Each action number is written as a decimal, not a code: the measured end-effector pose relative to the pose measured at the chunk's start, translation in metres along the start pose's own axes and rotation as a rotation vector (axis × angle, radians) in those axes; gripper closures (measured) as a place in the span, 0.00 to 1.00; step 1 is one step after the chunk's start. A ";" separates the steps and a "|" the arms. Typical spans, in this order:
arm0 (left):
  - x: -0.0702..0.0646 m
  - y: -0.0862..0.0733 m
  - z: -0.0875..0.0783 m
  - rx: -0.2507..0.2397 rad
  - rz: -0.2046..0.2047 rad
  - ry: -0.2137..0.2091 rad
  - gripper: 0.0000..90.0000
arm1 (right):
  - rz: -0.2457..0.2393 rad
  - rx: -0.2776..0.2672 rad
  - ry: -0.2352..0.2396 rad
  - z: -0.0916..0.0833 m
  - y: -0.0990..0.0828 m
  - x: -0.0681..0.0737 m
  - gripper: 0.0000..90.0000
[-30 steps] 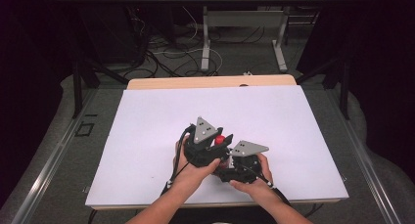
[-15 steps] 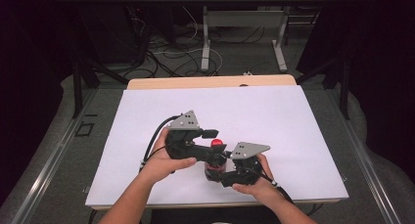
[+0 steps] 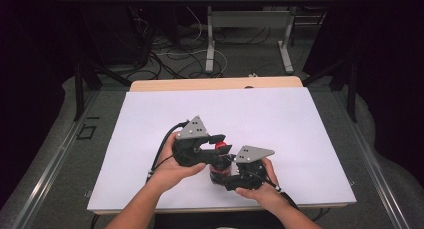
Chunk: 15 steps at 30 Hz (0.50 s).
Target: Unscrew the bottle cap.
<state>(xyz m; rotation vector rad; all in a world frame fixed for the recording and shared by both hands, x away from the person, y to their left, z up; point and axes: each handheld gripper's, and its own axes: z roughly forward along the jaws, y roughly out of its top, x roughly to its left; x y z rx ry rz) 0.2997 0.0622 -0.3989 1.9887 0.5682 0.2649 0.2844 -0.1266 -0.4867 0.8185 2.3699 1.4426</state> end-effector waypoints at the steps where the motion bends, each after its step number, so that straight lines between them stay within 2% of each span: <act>1: -0.009 -0.001 0.004 -0.011 -0.019 0.070 0.69 | 0.009 0.003 -0.034 0.000 -0.001 0.000 0.33; 3: -0.016 -0.002 0.008 -0.020 -0.036 0.142 0.69 | 0.024 -0.001 -0.059 0.001 -0.001 0.000 0.33; 4: -0.021 -0.002 0.011 -0.025 -0.046 0.177 0.69 | 0.028 0.014 -0.062 0.001 -0.001 -0.001 0.33; 5: -0.021 -0.002 0.011 -0.025 -0.046 0.177 0.69 | 0.035 0.010 -0.069 0.002 -0.002 -0.001 0.33; 6: -0.027 -0.003 0.015 -0.034 -0.080 0.240 0.69 | 0.042 0.013 -0.075 0.002 -0.002 -0.001 0.33; 7: -0.029 -0.003 0.017 -0.036 -0.086 0.263 0.69 | 0.044 0.013 -0.080 0.003 -0.002 -0.002 0.33; 8: -0.029 -0.003 0.018 -0.038 -0.093 0.273 0.69 | 0.047 0.017 -0.081 0.004 -0.003 -0.003 0.33; 11: -0.028 -0.003 0.020 -0.046 -0.106 0.264 0.68 | 0.054 0.025 -0.077 0.003 -0.003 -0.005 0.33; 12: -0.025 -0.004 0.019 -0.049 -0.111 0.246 0.68 | 0.057 0.016 -0.076 0.003 -0.003 -0.005 0.33; 13: -0.025 -0.004 0.019 -0.049 -0.111 0.246 0.67 | 0.057 0.016 -0.076 0.003 -0.003 -0.005 0.33; 15: -0.022 -0.004 0.017 -0.051 -0.110 0.218 0.61 | 0.047 0.015 -0.074 0.002 -0.004 -0.005 0.33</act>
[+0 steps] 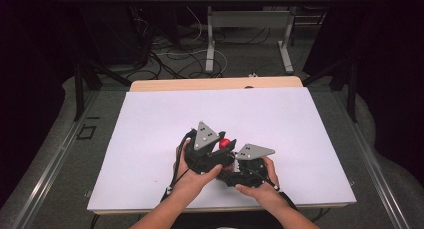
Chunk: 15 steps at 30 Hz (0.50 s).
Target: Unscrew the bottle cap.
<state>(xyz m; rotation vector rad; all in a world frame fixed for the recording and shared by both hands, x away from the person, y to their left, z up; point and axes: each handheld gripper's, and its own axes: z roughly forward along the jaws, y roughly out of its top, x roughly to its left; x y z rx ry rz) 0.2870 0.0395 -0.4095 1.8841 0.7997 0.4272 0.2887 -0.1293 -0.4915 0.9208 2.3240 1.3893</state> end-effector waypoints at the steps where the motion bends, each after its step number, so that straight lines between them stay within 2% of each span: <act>1: 0.002 0.001 -0.001 0.004 0.004 -0.003 0.57 | -0.005 -0.004 0.003 0.000 0.000 0.000 0.33; 2: 0.007 0.003 -0.004 0.005 0.003 -0.060 0.53 | -0.001 -0.003 0.012 -0.001 0.000 0.000 0.33; 3: 0.007 0.003 -0.004 0.005 0.003 -0.060 0.51 | -0.011 -0.006 0.015 0.000 0.001 0.000 0.33; 4: 0.013 0.005 -0.008 -0.003 0.009 -0.126 0.49 | -0.022 -0.005 0.023 -0.001 0.001 -0.001 0.33; 5: 0.013 0.005 -0.008 -0.003 0.009 -0.126 0.47 | -0.026 0.007 0.030 -0.002 0.001 0.000 0.33; 6: 0.020 0.007 -0.011 0.000 0.009 -0.189 0.46 | -0.023 -0.007 0.035 -0.001 0.001 0.001 0.33; 7: 0.024 0.008 -0.013 0.002 0.008 -0.222 0.46 | -0.032 -0.010 0.046 -0.002 0.001 0.001 0.33; 9: 0.031 0.010 -0.015 -0.001 0.018 -0.273 0.45 | -0.049 -0.012 0.077 -0.002 0.002 0.003 0.33; 12: 0.041 0.010 -0.017 0.022 0.040 -0.367 0.46 | -0.065 -0.013 0.094 -0.003 0.003 0.007 0.33; 15: 0.050 0.007 -0.020 0.034 0.047 -0.419 0.50 | -0.078 -0.020 0.113 -0.002 0.002 0.009 0.33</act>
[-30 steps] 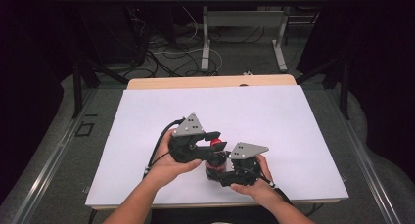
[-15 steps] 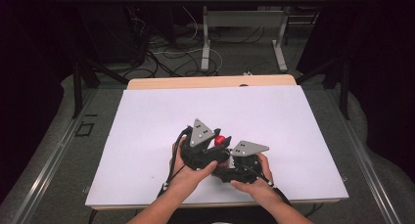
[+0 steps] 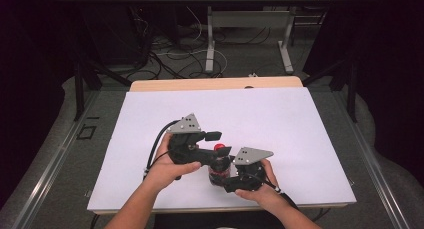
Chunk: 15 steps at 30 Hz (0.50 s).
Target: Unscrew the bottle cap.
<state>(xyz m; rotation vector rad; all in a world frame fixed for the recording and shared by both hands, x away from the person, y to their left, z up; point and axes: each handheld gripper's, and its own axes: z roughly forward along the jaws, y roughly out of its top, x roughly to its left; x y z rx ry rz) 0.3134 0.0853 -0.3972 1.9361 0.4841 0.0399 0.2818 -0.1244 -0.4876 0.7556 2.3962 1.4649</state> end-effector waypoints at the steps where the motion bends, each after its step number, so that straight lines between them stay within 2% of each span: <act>1: 0.001 -0.001 -0.001 0.003 -0.003 -0.020 0.53 | -0.004 0.005 0.008 0.000 0.000 0.000 0.33; 3: 0.003 -0.003 -0.003 0.020 0.020 -0.050 0.58 | -0.001 0.004 0.026 0.000 0.000 0.000 0.33; 4: 0.003 -0.003 -0.003 0.020 0.020 -0.050 0.60 | -0.003 0.004 0.031 0.001 0.000 0.000 0.33; 5: 0.003 -0.005 -0.002 0.036 0.039 -0.063 0.62 | -0.005 0.006 0.038 0.001 0.000 0.000 0.33; 6: 0.002 -0.006 -0.001 0.034 0.048 -0.052 0.66 | -0.017 0.015 0.040 0.000 0.000 0.000 0.33; 8: 0.002 -0.006 -0.001 0.034 0.043 -0.051 0.68 | -0.013 0.007 0.040 0.001 0.000 0.000 0.33; 9: 0.001 -0.006 -0.001 0.027 0.043 -0.021 0.68 | -0.010 0.013 0.038 0.001 0.000 0.000 0.33; 12: -0.004 -0.006 0.002 0.024 0.052 0.031 0.69 | -0.002 0.007 0.019 0.001 -0.001 -0.001 0.33; 14: -0.009 -0.006 0.005 0.018 0.049 0.085 0.69 | 0.008 0.017 0.007 0.000 -0.001 -0.002 0.33; 15: -0.013 -0.007 0.007 0.007 0.040 0.118 0.69 | 0.012 0.006 -0.006 0.001 -0.001 -0.003 0.33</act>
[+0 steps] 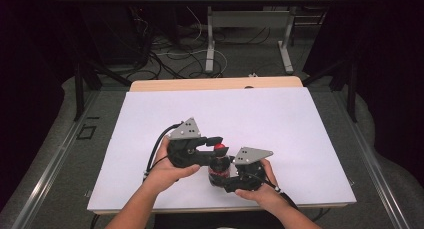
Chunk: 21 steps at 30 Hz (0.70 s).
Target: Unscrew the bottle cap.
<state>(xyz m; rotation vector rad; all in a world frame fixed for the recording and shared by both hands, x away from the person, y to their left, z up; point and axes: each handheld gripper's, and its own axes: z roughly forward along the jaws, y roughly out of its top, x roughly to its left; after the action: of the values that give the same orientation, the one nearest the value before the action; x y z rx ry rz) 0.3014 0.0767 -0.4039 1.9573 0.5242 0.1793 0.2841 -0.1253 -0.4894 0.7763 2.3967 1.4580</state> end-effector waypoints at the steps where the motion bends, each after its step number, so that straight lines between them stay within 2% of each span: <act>1: 0.000 0.000 0.000 0.000 0.000 0.000 0.69 | 0.000 -0.002 -0.014 0.000 0.000 -0.001 0.33; 2: -0.003 0.000 0.001 0.000 0.001 0.022 0.69 | 0.000 -0.002 -0.014 0.000 0.000 -0.001 0.33; 3: -0.010 0.000 0.006 -0.016 -0.008 0.089 0.69 | 0.014 0.012 -0.020 -0.001 0.000 -0.001 0.33; 5: -0.019 0.001 0.010 -0.026 -0.027 0.159 0.69 | 0.028 0.002 -0.049 -0.001 0.000 -0.002 0.33; 8: -0.033 -0.001 0.018 -0.049 -0.075 0.291 0.69 | 0.038 0.014 -0.075 -0.001 0.000 -0.003 0.33; 10: -0.040 -0.001 0.024 -0.068 -0.094 0.350 0.69 | 0.044 0.005 -0.094 0.000 -0.001 -0.004 0.33; 11: -0.040 -0.001 0.024 -0.068 -0.094 0.350 0.69 | 0.044 0.005 -0.094 0.000 -0.001 -0.004 0.33; 12: -0.042 -0.001 0.028 -0.081 -0.099 0.378 0.69 | 0.061 -0.004 -0.095 0.000 -0.002 -0.006 0.33; 13: -0.042 -0.001 0.029 -0.089 -0.104 0.378 0.68 | 0.071 0.017 -0.090 -0.002 -0.001 -0.006 0.33; 15: -0.041 -0.001 0.029 -0.099 -0.112 0.375 0.67 | 0.056 0.000 -0.096 -0.003 -0.002 -0.009 0.33; 16: -0.040 -0.001 0.028 -0.104 -0.113 0.365 0.62 | 0.062 -0.005 -0.096 -0.003 -0.002 -0.008 0.33; 17: -0.039 -0.001 0.027 -0.107 -0.111 0.341 0.58 | 0.059 0.005 -0.091 -0.005 -0.001 -0.009 0.33; 18: -0.038 0.000 0.025 -0.110 -0.106 0.322 0.55 | 0.059 -0.008 -0.087 -0.005 -0.001 -0.009 0.33; 21: -0.027 0.003 0.012 -0.106 -0.062 0.222 0.50 | 0.051 -0.016 -0.063 -0.006 0.000 -0.009 0.33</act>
<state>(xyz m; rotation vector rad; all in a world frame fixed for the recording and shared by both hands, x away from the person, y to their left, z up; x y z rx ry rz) 0.2820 0.0536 -0.4032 1.8262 0.7052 0.3808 0.2891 -0.1348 -0.4878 0.8721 2.3325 1.4479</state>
